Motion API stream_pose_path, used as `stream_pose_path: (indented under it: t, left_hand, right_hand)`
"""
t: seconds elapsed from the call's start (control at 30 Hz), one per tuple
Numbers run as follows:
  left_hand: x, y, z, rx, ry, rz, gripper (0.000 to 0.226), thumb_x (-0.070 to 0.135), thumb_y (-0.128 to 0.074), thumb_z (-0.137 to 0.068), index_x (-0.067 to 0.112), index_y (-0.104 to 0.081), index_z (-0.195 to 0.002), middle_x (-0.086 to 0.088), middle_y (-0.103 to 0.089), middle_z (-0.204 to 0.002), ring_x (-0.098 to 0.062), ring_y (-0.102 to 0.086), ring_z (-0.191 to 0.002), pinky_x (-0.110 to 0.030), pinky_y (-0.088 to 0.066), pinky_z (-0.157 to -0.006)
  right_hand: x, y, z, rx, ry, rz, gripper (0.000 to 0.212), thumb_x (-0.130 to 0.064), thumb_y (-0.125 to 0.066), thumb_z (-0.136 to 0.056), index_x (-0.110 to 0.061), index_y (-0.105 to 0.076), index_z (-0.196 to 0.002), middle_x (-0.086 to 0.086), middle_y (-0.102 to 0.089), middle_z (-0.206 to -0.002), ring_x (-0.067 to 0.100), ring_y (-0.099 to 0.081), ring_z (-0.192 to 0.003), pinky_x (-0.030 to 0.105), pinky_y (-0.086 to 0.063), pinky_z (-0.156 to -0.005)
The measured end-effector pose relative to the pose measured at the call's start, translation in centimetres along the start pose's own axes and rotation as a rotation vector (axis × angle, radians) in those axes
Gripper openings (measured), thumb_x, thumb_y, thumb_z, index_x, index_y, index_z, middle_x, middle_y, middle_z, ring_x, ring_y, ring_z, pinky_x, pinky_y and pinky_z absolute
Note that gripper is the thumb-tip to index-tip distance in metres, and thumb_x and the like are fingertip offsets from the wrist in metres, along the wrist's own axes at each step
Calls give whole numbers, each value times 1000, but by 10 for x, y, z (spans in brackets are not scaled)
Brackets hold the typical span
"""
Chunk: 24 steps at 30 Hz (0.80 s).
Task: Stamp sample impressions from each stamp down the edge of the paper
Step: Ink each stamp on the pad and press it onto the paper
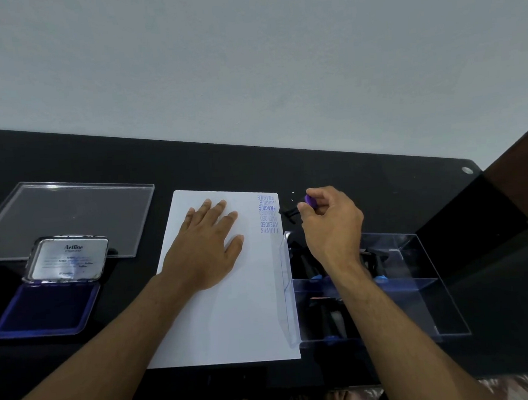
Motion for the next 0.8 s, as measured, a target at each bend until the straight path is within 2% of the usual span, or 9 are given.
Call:
stream_pose_path:
  t: [0.1, 0.17, 0.33, 0.47, 0.57, 0.8]
  left_hand:
    - [0, 1, -1, -19, 4, -2, 85, 66, -6, -89, 24, -35, -156, -1, -20, -167, -23, -7, -156, -43, -3, -126]
    - [1, 6, -2, -20, 4, 4, 78, 63, -15, -92, 24, -33, -156, -2, -19, -167, -23, -7, -156, -42, -2, -126]
    - [-2, 32, 8, 51, 17, 37, 73, 60, -26, -93, 23, -36, -155, -2, -22, -166, -22, -10, -155, -42, -4, -125]
    - [-24, 45, 34, 76, 56, 26, 69, 61, -30, -96, 25, -36, -155, 0, -23, -166, -22, -11, -155, -40, 0, -123]
    - [-47, 57, 57, 94, 108, 0, 62, 58, -37, -101, 27, -34, -155, 1, -23, -166, -21, -11, -155, -40, 1, -122]
    - [-104, 91, 127, 138, 203, -1, 62, 55, -42, -100, 25, -35, -153, -2, -26, -164, -22, -12, -154, -46, -13, -126]
  right_hand:
    - [-4, 1, 2, -3, 9, -6, 21, -19, -74, -86, -20, -69, -107, -7, -65, -96, 5, -64, -86, 13, -51, -74]
    - [-10, 2, 4, -1, 26, -17, 23, -17, -74, -86, -20, -69, -108, -7, -64, -96, 6, -63, -86, 10, -48, -73]
    - [-35, -7, 16, -23, 68, -38, 30, -15, -74, -87, -21, -70, -116, -6, -63, -100, 7, -63, -88, 16, -52, -81]
    - [-60, -25, 30, -74, 93, -37, 29, -16, -74, -87, -20, -70, -115, -6, -62, -102, 7, -63, -89, 6, -46, -76]
    - [-82, -42, 45, -127, 119, -34, 29, -17, -74, -87, -20, -70, -116, -6, -62, -103, 7, -63, -88, 3, -43, -73]
    - [-137, -98, 95, -251, 209, -31, 27, -17, -74, -87, -20, -71, -114, -9, -60, -101, 8, -62, -87, 0, -38, -69]
Point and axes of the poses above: each hand's wrist, its own z-axis away from the middle knuckle, its own y-axis out of the back of the hand, x = y × z, the point moved 9 cm from there along -z, towards the middle knuckle
